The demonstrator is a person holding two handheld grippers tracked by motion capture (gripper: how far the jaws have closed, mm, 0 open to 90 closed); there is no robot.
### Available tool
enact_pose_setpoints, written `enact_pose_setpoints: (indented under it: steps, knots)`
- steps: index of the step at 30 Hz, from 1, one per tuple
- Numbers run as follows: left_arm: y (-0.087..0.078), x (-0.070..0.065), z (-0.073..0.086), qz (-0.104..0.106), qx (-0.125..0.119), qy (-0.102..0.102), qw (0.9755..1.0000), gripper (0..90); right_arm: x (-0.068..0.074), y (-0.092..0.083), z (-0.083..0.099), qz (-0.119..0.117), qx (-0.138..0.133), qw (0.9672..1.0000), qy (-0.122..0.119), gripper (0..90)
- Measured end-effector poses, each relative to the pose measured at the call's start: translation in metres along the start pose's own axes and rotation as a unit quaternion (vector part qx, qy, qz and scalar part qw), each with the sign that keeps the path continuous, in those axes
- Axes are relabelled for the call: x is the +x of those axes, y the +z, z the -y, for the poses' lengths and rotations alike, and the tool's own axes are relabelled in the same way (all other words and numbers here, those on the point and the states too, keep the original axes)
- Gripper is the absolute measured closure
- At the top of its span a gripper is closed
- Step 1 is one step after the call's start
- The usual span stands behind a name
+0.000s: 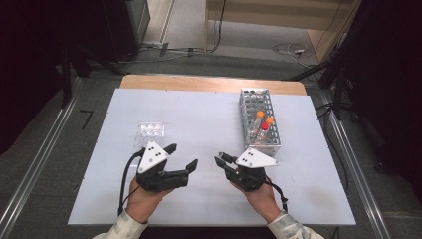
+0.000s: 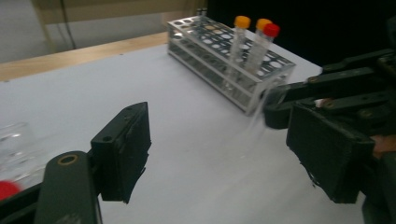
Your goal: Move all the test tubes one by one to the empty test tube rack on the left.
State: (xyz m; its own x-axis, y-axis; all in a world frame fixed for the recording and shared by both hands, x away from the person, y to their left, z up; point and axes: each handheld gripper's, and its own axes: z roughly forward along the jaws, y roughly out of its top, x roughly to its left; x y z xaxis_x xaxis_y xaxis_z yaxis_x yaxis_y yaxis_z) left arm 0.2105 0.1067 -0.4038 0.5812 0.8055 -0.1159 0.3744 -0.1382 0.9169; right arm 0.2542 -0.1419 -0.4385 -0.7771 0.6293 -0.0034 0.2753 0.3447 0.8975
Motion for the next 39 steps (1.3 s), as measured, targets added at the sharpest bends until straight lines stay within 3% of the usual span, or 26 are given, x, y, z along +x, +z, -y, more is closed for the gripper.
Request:
enact_pose_setpoints:
  steps: [7,8,15,21,29,39]
  knots:
    - [0.016,-0.015,-0.003,0.027,0.004,0.017,0.9995,41.3,0.016,0.008,0.0,-0.02,0.004,0.9997,-0.013,73.9]
    - [0.018,-0.016,-0.003,0.027,0.007,0.019,0.9994,45.9,0.019,0.009,0.0,-0.024,0.005,0.9996,-0.013,73.9]
    - [0.028,-0.017,0.0,0.034,0.019,0.018,0.9991,53.2,0.025,0.011,-0.001,-0.032,0.006,0.9993,-0.017,73.9]
    - [0.03,-0.015,0.001,0.042,0.02,0.015,0.9988,65.5,0.029,0.012,-0.001,-0.037,0.006,0.999,-0.023,73.9]
    - [0.032,-0.016,0.002,0.052,0.027,0.016,0.9982,70.2,0.028,0.012,-0.001,-0.034,0.005,0.9992,-0.021,73.9]
    - [0.032,-0.017,0.003,0.046,0.031,0.025,0.9982,76.1,0.029,0.012,-0.001,-0.03,0.005,0.9993,-0.02,73.9]
